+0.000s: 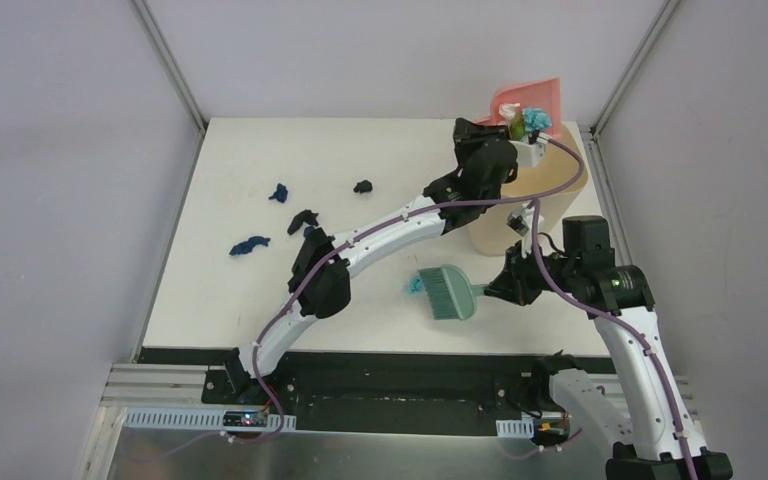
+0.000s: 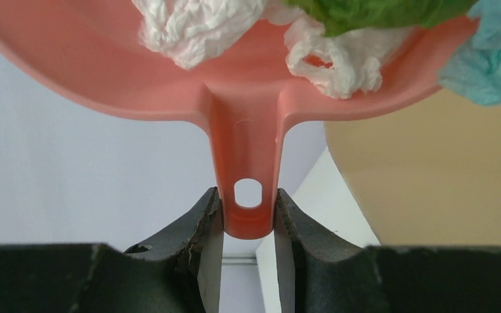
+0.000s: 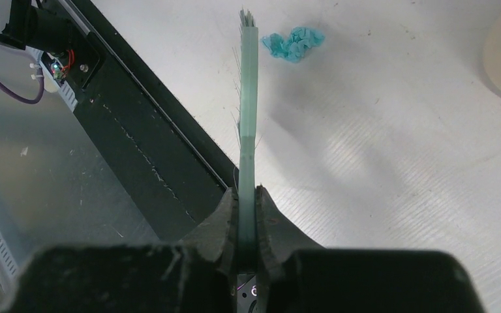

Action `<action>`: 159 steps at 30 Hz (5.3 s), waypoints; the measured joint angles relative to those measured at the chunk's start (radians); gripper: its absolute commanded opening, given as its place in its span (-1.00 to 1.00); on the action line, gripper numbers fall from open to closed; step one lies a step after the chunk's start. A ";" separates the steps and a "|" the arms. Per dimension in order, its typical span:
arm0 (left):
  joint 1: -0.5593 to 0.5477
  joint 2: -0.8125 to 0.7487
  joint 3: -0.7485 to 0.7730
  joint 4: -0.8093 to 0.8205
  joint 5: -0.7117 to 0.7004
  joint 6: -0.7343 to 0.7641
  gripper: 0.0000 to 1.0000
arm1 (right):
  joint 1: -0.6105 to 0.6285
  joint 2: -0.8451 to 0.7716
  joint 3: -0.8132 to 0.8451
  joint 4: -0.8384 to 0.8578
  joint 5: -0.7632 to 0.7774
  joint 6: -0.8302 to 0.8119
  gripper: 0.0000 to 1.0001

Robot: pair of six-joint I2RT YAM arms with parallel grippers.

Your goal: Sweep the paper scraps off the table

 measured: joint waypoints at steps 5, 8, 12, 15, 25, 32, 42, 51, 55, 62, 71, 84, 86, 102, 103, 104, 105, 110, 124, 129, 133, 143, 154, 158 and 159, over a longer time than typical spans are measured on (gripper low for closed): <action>0.000 0.000 -0.130 0.302 -0.008 0.283 -1.00 | 0.000 0.000 0.000 -0.003 -0.010 -0.009 -1.00; -0.002 0.000 -0.219 0.495 0.003 0.461 -1.00 | 0.000 0.000 0.000 -0.011 -0.010 -0.011 -1.00; -0.005 0.000 -0.254 0.624 0.024 0.606 -1.00 | 0.000 0.000 0.000 -0.020 -0.011 -0.011 -1.00; -0.004 0.000 -0.262 0.676 0.031 0.666 -1.00 | 0.000 0.000 0.000 -0.024 -0.011 -0.013 -1.00; -0.004 0.000 -0.257 0.707 0.029 0.685 -1.00 | 0.000 -0.001 0.000 -0.024 -0.013 -0.017 -1.00; -0.002 -0.018 -0.186 0.612 -0.037 0.574 -1.00 | 0.000 -0.019 0.000 -0.023 -0.018 -0.021 -1.00; -0.002 -0.290 -0.186 0.093 -0.113 0.097 -1.00 | -0.003 0.039 0.111 -0.054 -0.041 -0.044 -1.00; 0.091 -0.754 -0.436 -0.669 0.060 -0.729 -1.00 | -0.008 0.125 0.165 -0.116 -0.071 -0.072 -1.00; 0.169 -0.893 -0.742 -0.836 0.159 -0.965 -1.00 | -0.005 0.167 0.212 -0.122 -0.073 -0.060 -1.00; 0.268 -1.093 -1.110 -0.959 0.370 -1.190 -1.00 | 0.014 0.305 0.310 -0.047 -0.045 0.030 -1.00; 0.397 -1.389 -1.372 -0.837 0.375 -1.288 -1.00 | 0.231 0.750 0.620 0.049 0.049 0.128 -1.00; 0.626 -1.458 -1.469 -0.656 0.473 -1.325 -1.00 | 0.426 1.308 1.088 0.246 0.014 0.417 -1.00; 0.626 -1.480 -1.478 -0.650 0.465 -1.337 -1.00 | 0.451 1.394 1.185 0.291 0.016 0.468 -1.00; 0.635 -1.434 -1.482 -0.626 0.457 -1.344 -1.00 | 0.577 1.828 1.736 0.388 0.310 0.851 -1.00; 0.639 -1.433 -1.483 -0.624 0.459 -1.344 -1.00 | 0.579 1.843 1.748 0.404 0.312 0.876 -1.00; 0.640 -1.432 -1.483 -0.623 0.460 -1.344 -1.00 | 0.580 1.854 1.755 0.415 0.315 0.892 -1.00; 0.640 -1.429 -1.483 -0.621 0.463 -1.344 -1.00 | 0.580 1.868 1.767 0.423 0.323 0.913 -1.00; 0.640 -1.402 -1.483 -0.618 0.471 -1.339 -1.00 | 0.574 1.934 1.797 0.455 0.366 0.992 -1.00; 0.640 -1.434 -1.492 -0.610 0.466 -1.316 -1.00 | 0.541 1.778 1.434 0.515 0.344 1.123 -1.00; 0.640 -1.454 -1.492 -0.607 0.465 -1.309 -1.00 | 0.503 1.597 1.163 0.559 0.319 1.133 -1.00; 0.640 -1.460 -1.492 -0.607 0.464 -1.307 -1.00 | 0.466 1.449 0.939 0.590 0.320 1.121 -1.00; 0.640 -1.473 -1.494 -0.606 0.472 -1.298 -1.00 | 0.364 1.164 0.605 0.564 0.356 0.976 -1.00; 0.640 -1.441 -1.494 -0.605 0.516 -1.291 -1.00 | 0.273 0.912 0.590 0.356 0.364 0.674 -1.00; 0.640 -1.435 -1.494 -0.605 0.527 -1.291 -1.00 | 0.274 0.938 0.746 0.335 0.307 0.423 -1.00; 0.640 -1.434 -1.494 -0.605 0.531 -1.291 -1.00 | 0.278 0.938 0.760 0.346 0.301 0.346 -1.00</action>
